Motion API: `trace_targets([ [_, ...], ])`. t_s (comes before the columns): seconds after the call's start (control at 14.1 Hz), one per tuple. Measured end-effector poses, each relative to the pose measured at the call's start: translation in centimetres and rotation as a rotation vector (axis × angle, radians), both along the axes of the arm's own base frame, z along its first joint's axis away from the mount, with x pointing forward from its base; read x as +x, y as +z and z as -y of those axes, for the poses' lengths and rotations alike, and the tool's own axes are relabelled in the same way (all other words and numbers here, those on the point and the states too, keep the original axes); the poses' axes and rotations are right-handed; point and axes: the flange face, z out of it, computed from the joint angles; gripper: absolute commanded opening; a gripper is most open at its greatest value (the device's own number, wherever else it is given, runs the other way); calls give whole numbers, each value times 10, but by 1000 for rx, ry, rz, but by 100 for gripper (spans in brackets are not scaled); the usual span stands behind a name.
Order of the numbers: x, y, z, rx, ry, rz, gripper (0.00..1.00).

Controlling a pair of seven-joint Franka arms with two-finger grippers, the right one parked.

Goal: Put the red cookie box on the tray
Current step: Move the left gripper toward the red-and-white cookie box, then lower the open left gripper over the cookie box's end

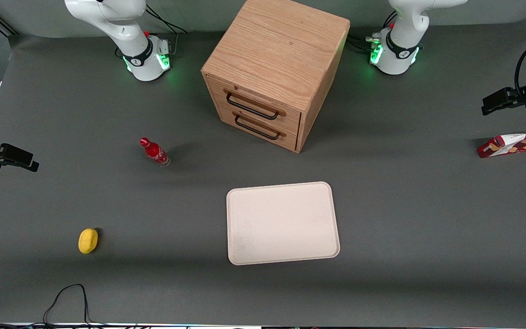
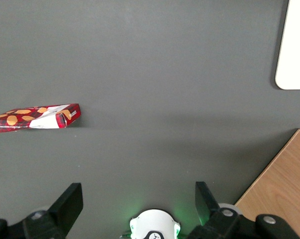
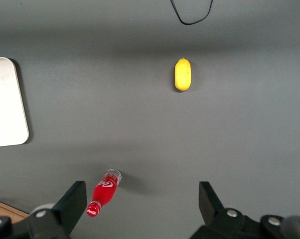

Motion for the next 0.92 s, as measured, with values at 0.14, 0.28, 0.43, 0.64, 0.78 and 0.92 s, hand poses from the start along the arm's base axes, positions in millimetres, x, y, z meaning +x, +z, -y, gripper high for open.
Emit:
trace_targets([
  [0.14,-2,2,-18,-15,-54,-6,100],
  [0.28,-7,4,-63,-46,-170,-14,100],
  [0.43,-19,5,-120,-75,-285,-20,100],
  [0.64,-42,20,-188,-66,-505,-33,100],
  [0.78,-60,34,-226,-74,-645,-25,100],
  [0.92,-79,43,-260,-89,-753,-20,100],
])
